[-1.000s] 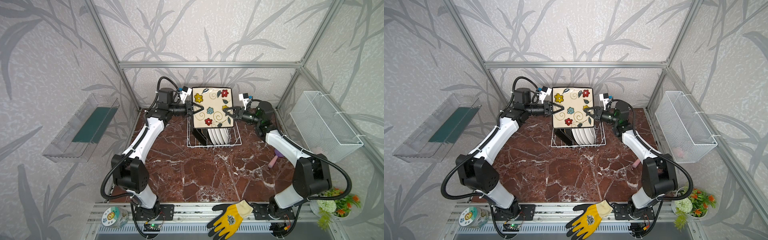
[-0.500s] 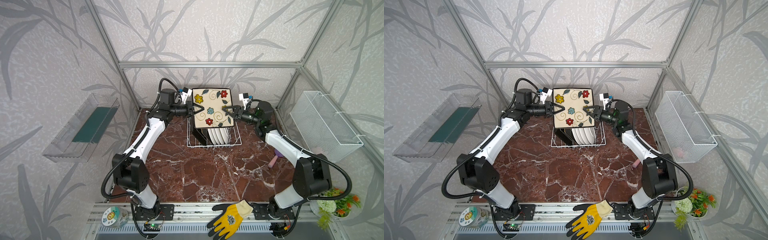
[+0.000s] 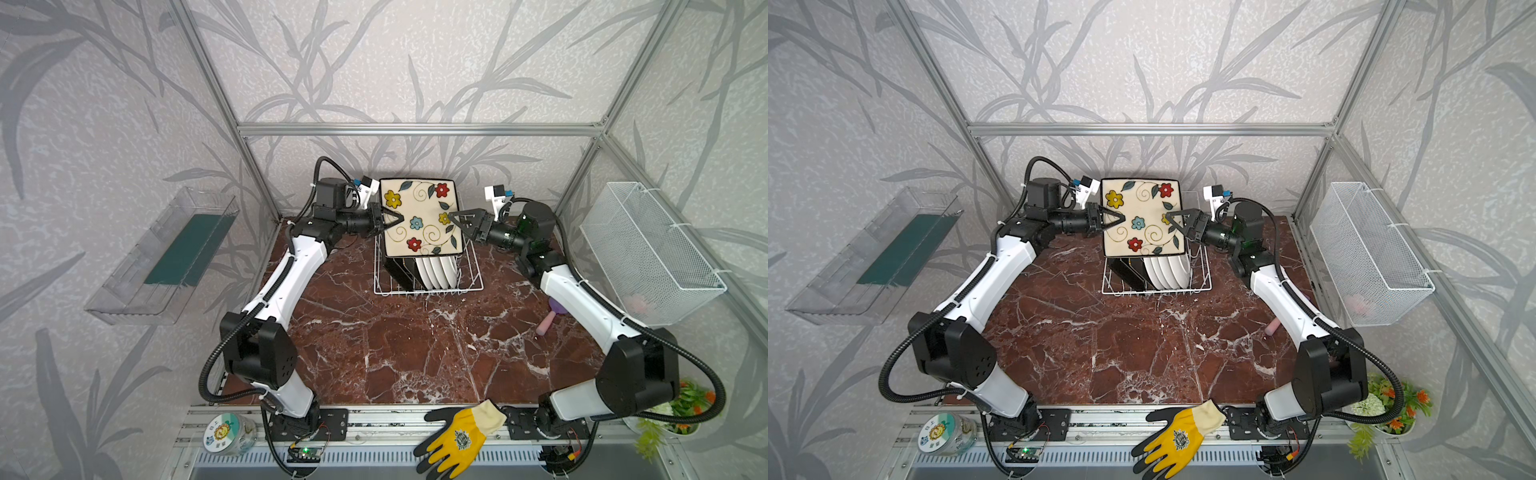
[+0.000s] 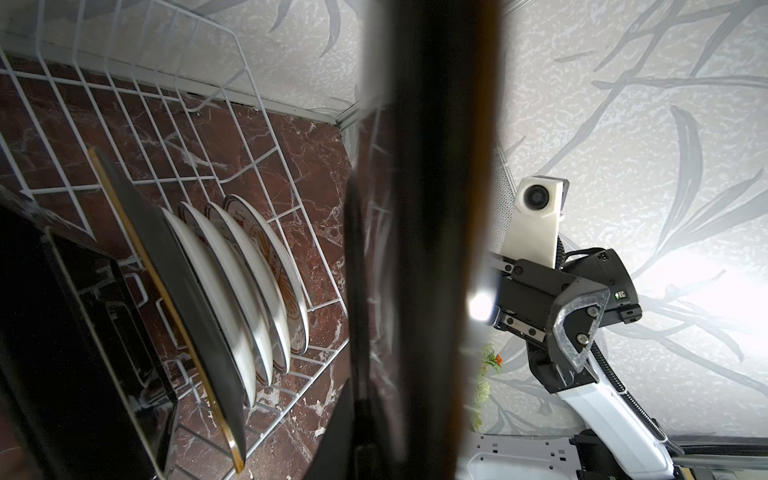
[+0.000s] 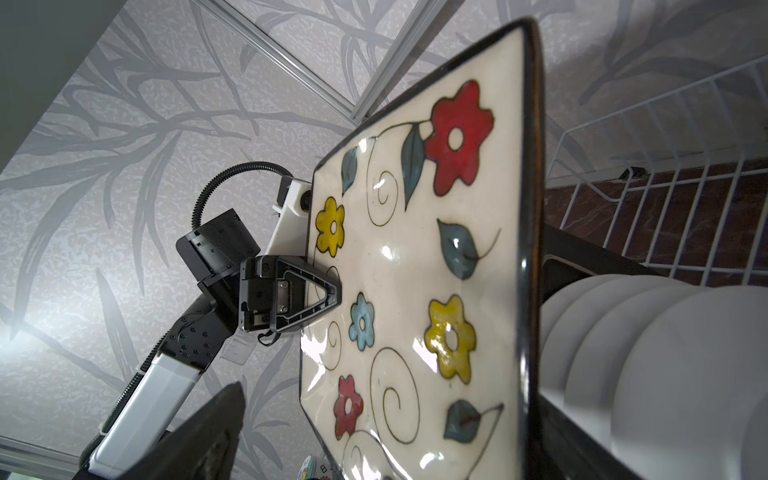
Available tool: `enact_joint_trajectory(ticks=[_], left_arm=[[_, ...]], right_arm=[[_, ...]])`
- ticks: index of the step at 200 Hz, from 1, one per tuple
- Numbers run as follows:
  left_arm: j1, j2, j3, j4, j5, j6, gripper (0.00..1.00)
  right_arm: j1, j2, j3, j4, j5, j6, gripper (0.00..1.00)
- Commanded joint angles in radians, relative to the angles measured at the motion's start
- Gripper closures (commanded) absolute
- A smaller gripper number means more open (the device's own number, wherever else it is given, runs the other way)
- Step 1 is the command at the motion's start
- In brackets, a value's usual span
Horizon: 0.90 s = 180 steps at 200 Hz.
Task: Unload the plates from the dish rack
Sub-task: 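Open and withdraw the right gripper while the left gripper pulls the floral plate away, then carry the floral plate beside the rack with the left gripper while the right gripper moves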
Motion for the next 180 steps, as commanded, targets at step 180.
enact_joint_trajectory(ticks=[180], left_arm=[[0.326,0.019,0.707,-0.811,-0.450,0.556,1.00]], right_arm=[[0.074,-0.198,0.095,-0.569,0.006,-0.608,0.01]])
